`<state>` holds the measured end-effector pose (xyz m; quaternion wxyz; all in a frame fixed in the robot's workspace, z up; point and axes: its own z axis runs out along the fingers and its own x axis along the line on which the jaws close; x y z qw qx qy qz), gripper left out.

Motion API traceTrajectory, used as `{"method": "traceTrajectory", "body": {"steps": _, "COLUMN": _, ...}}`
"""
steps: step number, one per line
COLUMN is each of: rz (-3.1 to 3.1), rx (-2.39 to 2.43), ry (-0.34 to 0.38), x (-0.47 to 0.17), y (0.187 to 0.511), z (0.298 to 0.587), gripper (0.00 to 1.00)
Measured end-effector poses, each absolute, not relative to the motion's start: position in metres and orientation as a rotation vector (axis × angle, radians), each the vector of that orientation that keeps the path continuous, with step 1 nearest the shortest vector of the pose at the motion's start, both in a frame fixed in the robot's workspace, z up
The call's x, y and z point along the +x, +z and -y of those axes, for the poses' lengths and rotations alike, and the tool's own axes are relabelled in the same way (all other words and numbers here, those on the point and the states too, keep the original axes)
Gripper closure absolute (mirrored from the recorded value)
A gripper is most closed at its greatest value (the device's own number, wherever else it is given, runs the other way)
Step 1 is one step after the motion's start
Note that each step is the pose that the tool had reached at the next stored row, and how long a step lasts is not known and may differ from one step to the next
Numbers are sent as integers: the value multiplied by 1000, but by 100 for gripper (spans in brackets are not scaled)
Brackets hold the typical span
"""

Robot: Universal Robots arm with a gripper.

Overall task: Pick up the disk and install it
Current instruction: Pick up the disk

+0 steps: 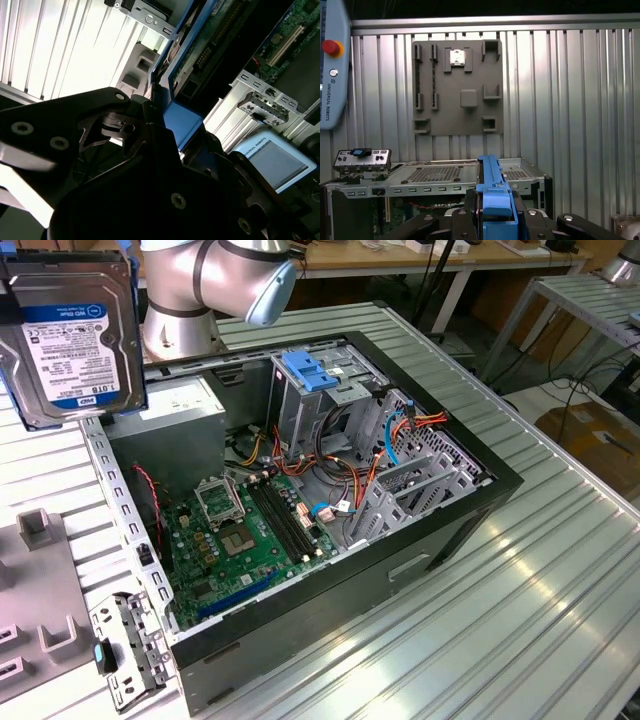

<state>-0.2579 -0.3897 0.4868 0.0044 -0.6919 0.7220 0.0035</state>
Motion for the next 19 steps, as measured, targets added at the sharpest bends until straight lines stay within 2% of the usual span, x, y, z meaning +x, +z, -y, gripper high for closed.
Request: {"method": "traceTrajectory", "body": {"steps": 19, "rz": -2263, "rx": -2168, "ry": 9, "x": -222, "y": 486, "z": 393, "gripper": 63}}
